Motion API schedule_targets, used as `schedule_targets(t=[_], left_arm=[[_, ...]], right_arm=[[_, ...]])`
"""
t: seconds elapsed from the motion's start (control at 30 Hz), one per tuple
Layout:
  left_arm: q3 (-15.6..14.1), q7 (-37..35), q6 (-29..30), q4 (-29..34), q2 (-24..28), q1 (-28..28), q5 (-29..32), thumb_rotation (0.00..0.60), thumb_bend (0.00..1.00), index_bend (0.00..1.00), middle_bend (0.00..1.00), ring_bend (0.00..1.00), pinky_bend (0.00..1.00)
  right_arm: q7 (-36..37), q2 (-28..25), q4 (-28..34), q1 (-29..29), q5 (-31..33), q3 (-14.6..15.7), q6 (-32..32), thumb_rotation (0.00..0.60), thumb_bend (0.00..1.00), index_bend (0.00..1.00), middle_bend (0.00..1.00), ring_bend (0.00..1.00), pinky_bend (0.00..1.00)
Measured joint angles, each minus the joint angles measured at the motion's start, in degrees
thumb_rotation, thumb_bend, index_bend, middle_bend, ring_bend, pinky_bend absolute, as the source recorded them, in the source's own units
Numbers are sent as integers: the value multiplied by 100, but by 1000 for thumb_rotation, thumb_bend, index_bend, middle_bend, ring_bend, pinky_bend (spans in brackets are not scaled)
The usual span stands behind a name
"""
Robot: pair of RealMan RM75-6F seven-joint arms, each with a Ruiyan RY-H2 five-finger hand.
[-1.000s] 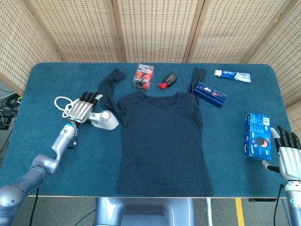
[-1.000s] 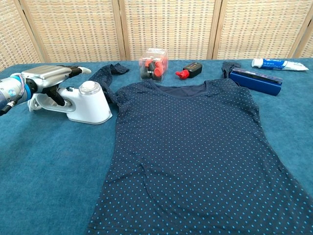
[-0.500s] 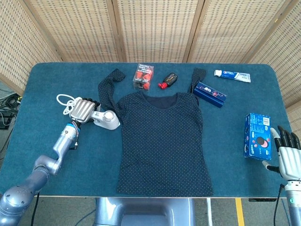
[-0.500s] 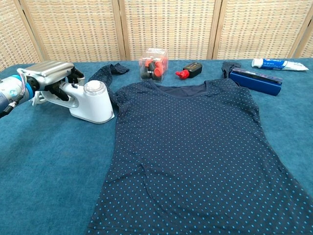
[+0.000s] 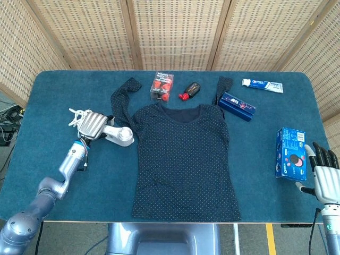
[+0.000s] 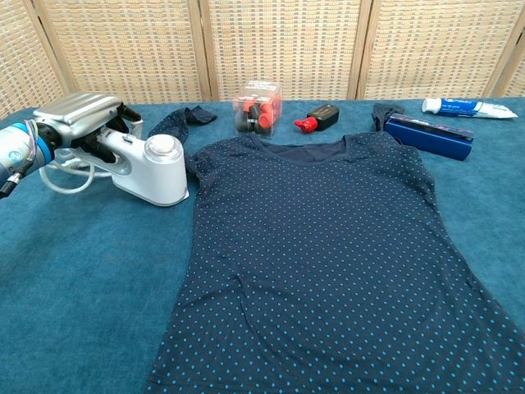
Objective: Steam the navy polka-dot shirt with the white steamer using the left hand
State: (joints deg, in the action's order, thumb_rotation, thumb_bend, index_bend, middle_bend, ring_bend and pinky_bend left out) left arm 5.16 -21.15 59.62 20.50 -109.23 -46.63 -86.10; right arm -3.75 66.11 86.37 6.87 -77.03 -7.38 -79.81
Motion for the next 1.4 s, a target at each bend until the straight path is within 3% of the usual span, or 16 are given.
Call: schedule_targets(t=[0.33,0.63,0.77,1.1,1.4], left_arm=[[-93,-407,818,246,237,94,-206,600,729,1000,874,747,865],[-161,-441,985,937,801,70,-334,600,800,1000,942,849,1000],[-123,-313,836,1287,959,-75,-331,600,832,1000,977,902,1000],[163,469,-258,2495,1100,-735,-71,600,837,1000,981,908,1000],[465,714,-582,2420,247,-1222,134,600,837,1000,981,908,1000]], right_arm=[[16,-14,32,-4,-26,6,-21,600,0,25,0,0,0],[99,-63,72,-20,-41,-11,-61,600,0,25,0,0,0],[161,-99,94,-29,-39,-31,-85,600,0,25,0,0,0],[361,-191,77,-63,63,-99,-99,600,0,25,0,0,0],[532,-236,6,-72,181,-146,-14,600,0,24,0,0,0]])
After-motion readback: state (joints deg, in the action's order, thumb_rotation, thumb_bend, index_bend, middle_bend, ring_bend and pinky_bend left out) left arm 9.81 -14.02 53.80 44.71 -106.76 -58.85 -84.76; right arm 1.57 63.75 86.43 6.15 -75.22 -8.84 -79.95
